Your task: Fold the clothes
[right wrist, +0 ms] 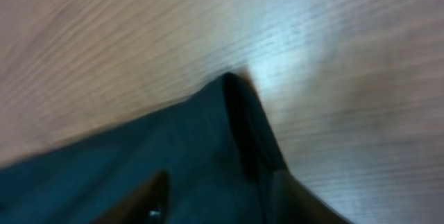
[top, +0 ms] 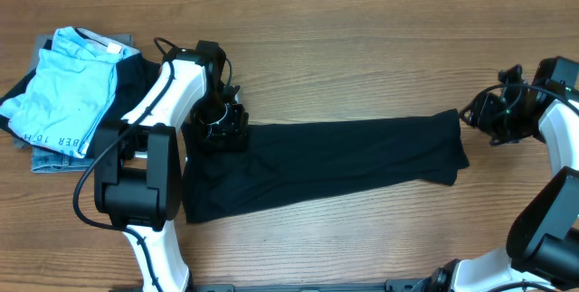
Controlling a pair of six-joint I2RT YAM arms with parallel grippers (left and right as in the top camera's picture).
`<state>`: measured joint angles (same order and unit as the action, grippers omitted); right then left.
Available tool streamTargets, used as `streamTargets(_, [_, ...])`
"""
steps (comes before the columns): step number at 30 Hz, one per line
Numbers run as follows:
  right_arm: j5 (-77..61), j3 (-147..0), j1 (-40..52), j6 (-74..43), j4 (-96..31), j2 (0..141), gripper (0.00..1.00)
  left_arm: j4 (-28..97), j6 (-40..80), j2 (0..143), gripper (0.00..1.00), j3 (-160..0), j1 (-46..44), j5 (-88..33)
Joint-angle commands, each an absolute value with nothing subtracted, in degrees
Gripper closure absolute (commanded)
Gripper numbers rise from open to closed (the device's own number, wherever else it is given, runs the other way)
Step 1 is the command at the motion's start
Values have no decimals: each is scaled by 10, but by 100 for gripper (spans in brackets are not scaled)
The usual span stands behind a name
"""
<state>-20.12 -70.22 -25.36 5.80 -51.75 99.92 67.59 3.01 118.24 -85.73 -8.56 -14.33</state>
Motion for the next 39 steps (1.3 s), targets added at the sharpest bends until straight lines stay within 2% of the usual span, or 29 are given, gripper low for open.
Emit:
streamTargets(1, [-171, -706, -251, 60, -552, 1001, 65, 674, 34, 1176, 38, -852, -86, -140])
streamTargets(7, [-163, -646, -251, 60, -508, 1001, 73, 674, 34, 1176, 38, -852, -86, -140])
streamTargets(14, [-173, -584, -251, 60, -427, 1001, 74, 675, 34, 1176, 38, -852, -86, -140])
streamTargets(18, [-183, -583, -251, 54, -443, 1001, 74, 675, 34, 1176, 38, -852, -86, -140])
streamTargets(20, [-182, -583, -251, 34, -470, 1001, 72, 675, 34, 1176, 38, -852, -86, -140])
streamTargets(23, [-180, -583, -252, -3, -508, 1001, 55, 675, 34, 1176, 38, -852, -86, -140])
streamTargets(29, [-181, -583, -252, -18, -544, 1001, 54, 675, 34, 1176, 38, -852, -86, -140])
streamTargets(31, [-181, -583, -251, -18, -543, 1001, 58, 674, 34, 1176, 37, -852, -86, -140])
streamTargets(36, [-207, -583, -250, -18, -529, 1001, 95, 674, 34, 1176, 37, -852, -86, -140])
streamTargets(39, [-207, -591, -250, -18, -532, 1001, 96, 674, 34, 1176, 37, -852, -86, -140])
